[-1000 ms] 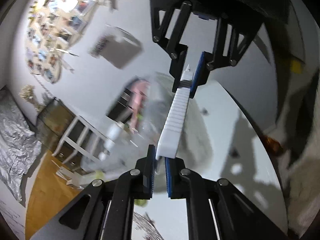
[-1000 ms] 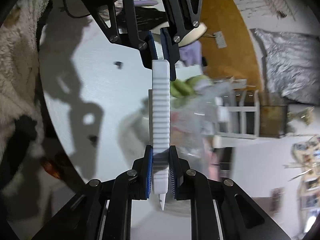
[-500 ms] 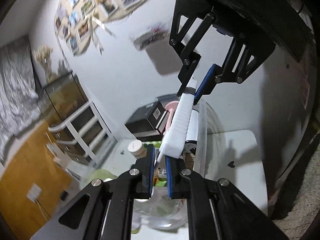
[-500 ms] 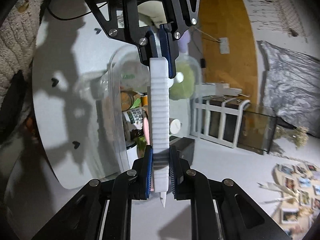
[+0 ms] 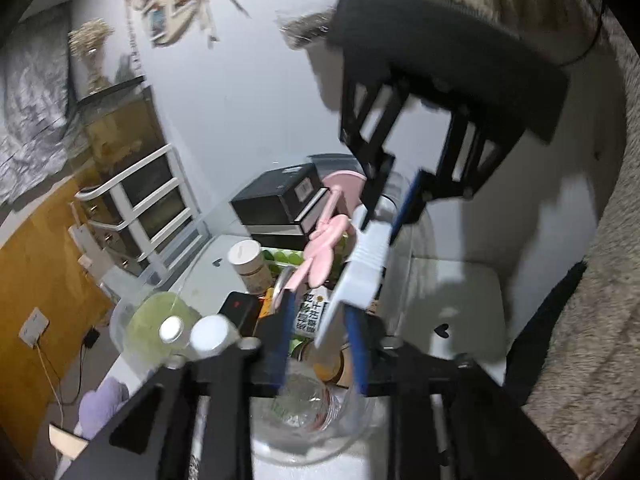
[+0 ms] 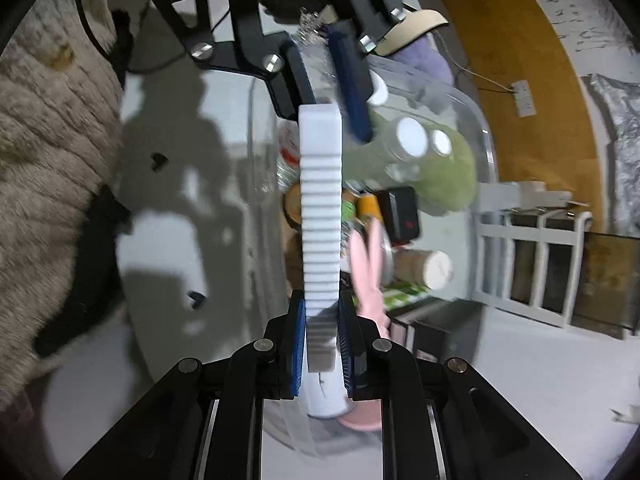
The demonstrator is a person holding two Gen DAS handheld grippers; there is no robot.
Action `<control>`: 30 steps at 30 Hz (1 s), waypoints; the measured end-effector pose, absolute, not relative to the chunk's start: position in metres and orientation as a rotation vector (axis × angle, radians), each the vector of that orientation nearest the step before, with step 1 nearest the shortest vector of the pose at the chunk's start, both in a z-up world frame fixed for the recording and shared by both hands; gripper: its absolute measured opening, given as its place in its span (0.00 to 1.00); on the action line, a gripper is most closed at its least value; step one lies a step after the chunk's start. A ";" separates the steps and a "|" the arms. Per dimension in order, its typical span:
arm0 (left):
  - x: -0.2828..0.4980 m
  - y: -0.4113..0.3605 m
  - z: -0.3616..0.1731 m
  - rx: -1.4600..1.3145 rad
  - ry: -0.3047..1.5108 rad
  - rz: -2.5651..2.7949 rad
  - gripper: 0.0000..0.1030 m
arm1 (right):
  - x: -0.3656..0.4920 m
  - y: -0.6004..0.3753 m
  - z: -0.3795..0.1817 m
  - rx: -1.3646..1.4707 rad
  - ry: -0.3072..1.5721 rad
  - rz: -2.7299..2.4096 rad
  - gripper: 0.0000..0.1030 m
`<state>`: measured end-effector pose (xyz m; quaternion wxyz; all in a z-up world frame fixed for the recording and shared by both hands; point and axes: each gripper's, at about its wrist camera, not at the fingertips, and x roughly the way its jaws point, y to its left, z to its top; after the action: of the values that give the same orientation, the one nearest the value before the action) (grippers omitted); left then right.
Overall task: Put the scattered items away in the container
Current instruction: 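Lower the white piece into the clear bin with both grippers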
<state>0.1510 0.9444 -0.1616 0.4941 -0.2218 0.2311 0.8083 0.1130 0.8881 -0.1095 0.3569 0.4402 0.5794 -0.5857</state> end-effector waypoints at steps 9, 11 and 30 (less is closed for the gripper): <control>0.154 0.897 -0.150 -0.578 0.405 2.081 0.40 | 0.097 0.870 -0.134 1.180 1.460 -1.361 0.15; 0.153 0.889 -0.149 -0.589 0.383 2.109 0.40 | 0.093 0.867 -0.140 1.198 1.461 -1.322 0.15; 0.148 0.877 -0.155 -0.607 0.315 2.154 0.40 | 0.024 0.877 -0.118 1.537 1.012 -1.531 0.46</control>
<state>0.1478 0.8769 -0.1549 0.4266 -0.2428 0.1262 0.8620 0.0241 0.8770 -0.1182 0.3651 0.5975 0.3937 -0.5955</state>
